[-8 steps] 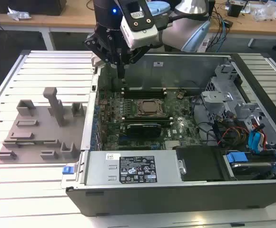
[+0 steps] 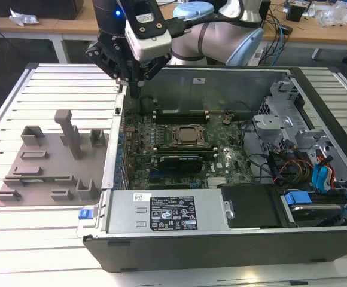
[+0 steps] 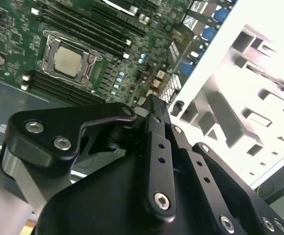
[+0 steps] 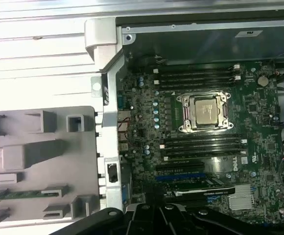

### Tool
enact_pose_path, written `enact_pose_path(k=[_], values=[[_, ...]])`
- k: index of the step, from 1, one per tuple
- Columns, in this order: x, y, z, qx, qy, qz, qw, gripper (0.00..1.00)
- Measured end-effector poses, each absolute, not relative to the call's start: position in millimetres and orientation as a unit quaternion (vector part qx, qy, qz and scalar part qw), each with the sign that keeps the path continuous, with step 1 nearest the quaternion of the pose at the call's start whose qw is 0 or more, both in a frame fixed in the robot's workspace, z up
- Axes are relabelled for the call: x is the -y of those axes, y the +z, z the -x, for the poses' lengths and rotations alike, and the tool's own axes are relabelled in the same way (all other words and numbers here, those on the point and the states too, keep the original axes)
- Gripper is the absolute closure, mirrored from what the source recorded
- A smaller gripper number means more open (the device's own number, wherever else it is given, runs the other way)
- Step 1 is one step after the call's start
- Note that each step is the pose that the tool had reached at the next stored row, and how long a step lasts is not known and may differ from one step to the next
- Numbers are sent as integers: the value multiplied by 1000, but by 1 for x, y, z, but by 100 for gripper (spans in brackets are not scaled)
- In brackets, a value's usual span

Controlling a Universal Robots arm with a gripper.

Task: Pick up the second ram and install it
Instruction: 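Reach for the second ram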

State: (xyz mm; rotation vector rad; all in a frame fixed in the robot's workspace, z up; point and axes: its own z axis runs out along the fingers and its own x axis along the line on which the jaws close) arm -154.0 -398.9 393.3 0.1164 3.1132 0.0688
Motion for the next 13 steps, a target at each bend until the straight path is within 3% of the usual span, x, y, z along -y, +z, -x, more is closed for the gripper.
enact_pose_path(k=[13], values=[[399, 393, 211, -999, 22, -37, 13, 90]])
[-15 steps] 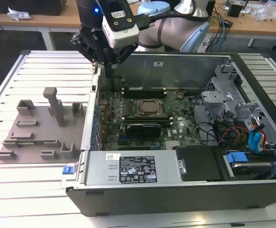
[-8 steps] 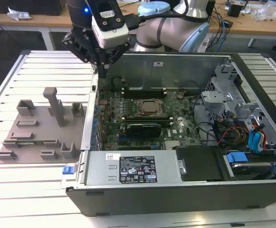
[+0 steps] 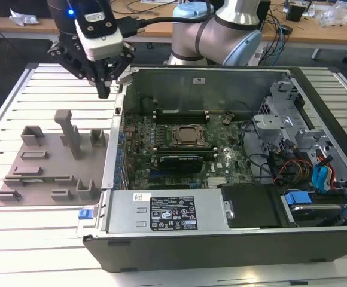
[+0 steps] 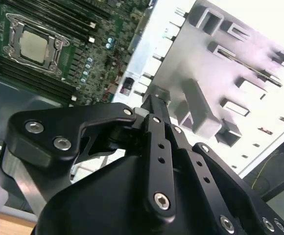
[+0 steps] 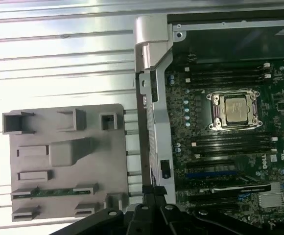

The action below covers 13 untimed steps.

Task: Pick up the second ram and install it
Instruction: 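Reach for the second ram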

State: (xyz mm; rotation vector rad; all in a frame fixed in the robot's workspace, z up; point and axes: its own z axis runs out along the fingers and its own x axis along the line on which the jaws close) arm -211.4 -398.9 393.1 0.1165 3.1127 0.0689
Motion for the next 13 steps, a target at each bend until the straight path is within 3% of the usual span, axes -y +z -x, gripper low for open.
enact_pose_path(k=[13], values=[[399, 392, 270, -999, 22, -37, 13, 90]])
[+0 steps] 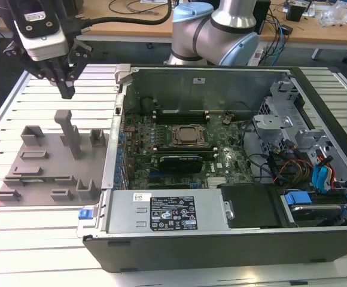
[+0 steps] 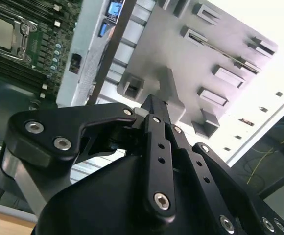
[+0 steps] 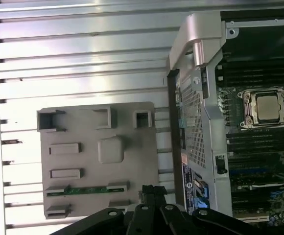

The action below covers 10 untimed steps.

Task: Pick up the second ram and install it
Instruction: 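Reach for the second ram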

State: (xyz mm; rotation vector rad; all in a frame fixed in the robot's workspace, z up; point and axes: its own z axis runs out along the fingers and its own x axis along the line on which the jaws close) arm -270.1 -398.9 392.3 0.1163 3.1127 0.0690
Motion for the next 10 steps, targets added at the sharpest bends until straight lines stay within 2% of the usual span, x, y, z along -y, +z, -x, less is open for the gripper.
enact_pose_path(k=[10], values=[[399, 392, 309, -999, 22, -37, 13, 90]])
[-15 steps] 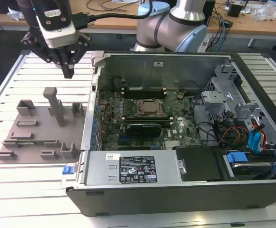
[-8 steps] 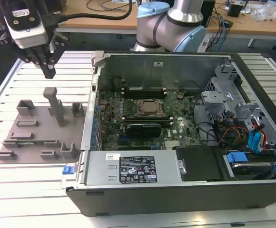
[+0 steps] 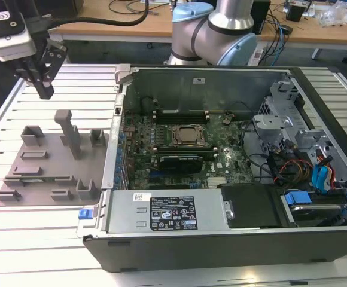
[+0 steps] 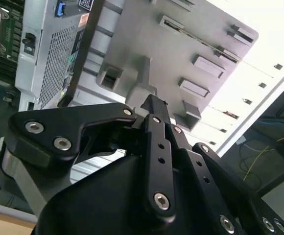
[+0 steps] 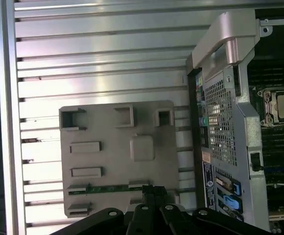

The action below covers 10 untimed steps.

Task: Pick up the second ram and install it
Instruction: 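Reach for the second ram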

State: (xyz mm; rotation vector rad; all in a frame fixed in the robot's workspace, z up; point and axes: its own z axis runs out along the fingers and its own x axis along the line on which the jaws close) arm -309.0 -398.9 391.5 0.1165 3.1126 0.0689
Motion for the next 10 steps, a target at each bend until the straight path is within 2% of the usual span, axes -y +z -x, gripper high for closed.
enact_pose_path(k=[10], values=[[399, 390, 345, -999, 22, -37, 13, 90]])
